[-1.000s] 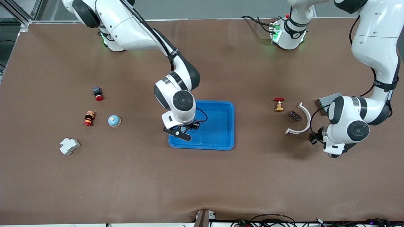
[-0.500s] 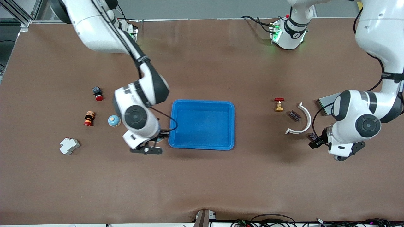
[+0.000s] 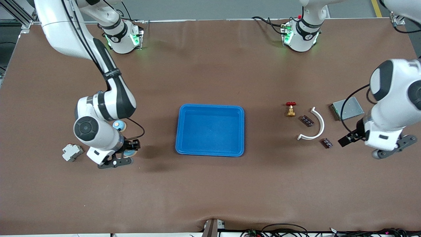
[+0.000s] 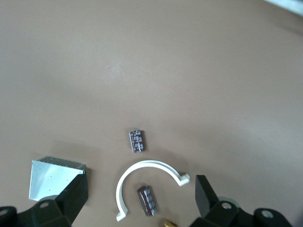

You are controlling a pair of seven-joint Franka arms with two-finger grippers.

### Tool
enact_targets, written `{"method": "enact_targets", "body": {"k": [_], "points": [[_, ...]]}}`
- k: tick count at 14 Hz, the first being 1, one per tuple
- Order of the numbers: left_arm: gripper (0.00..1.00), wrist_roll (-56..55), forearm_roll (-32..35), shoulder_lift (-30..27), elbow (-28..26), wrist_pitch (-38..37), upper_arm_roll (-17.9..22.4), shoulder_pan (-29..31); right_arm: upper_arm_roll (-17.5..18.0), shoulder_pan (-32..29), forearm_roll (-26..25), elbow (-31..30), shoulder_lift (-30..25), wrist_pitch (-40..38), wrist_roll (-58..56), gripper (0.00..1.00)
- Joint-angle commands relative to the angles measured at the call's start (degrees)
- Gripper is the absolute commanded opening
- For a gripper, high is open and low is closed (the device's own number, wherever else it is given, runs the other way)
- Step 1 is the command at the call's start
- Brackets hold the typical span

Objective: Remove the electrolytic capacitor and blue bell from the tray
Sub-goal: 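Return the left arm to rest while the right gripper carries the bell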

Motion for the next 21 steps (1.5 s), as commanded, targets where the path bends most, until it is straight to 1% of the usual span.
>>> {"method": "enact_targets", "body": {"k": [1, 3, 5, 6, 9, 11, 12, 13, 15, 16, 18, 21], "points": [[1.00, 5.0, -3.5, -4.5, 1.7, -5.1, -0.4, 1.0, 1.0, -4.0, -0.9, -9.8, -4.0, 7.8, -6.4, 0.00], [1.00, 7.4, -4.3, -6.1, 6.5, -11.7, -0.6, 1.0, 1.1, -6.7, -0.9, -12.1, -4.0, 11.1, -11.0, 0.00], [1.00, 10.4, -6.0, -6.8, 11.7, -18.8, -0.6, 1.0, 1.1, -7.9, -0.9, -13.8, -3.9, 13.9, -12.1, 0.00], [1.00, 12.3, -6.0, -7.7, 12.4, -20.8, -0.7, 1.0, 1.1, -8.6, -0.8, -14.4, -3.7, 15.1, -12.7, 0.00], [1.00, 18.2, -6.0, -11.6, 12.4, -22.4, -0.6, 1.0, 1.2, -9.3, -0.8, -16.8, -3.5, 17.9, -13.0, 0.00], [1.00, 22.8, -6.7, -15.4, 11.4, -24.7, 1.6, 0.3, 1.4, -10.0, -0.6, -18.0, -3.4, 19.1, -13.0, 0.00], [1.00, 24.9, -6.8, -16.3, 9.9, -25.4, 2.6, -0.4, 1.4, -10.3, -0.5, -18.7, -3.5, 19.5, -13.0, 0.00], [1.00, 26.2, -7.4, -18.1, 8.0, -25.4, 4.8, -2.5, 1.5, -10.4, -0.5, -19.3, -3.5, 20.0, -13.0, 0.00], [1.00, 26.6, -9.4, -21.3, 3.3, -25.4, 11.2, -8.1, 1.5, -10.4, -0.5, -20.6, -3.4, 22.2, -13.0, 0.00], [1.00, 26.8, -10.1, -22.1, 2.2, -25.4, 12.6, -9.7, 1.4, -10.4, -0.5, -20.8, -3.4, 22.6, -13.0, 0.00], [1.00, 26.7, -10.1, -22.2, 2.0, -25.4, 14.3, -12.1, 1.5, -10.4, -0.4, -20.8, -3.4, 22.7, -13.0, 0.00], [1.00, 26.7, -10.1, -21.7, 2.3, -26.1, 13.9, -12.1, 1.5, -10.4, -0.4, -21.5, -3.3, 24.0, -13.0, 0.00]]}}
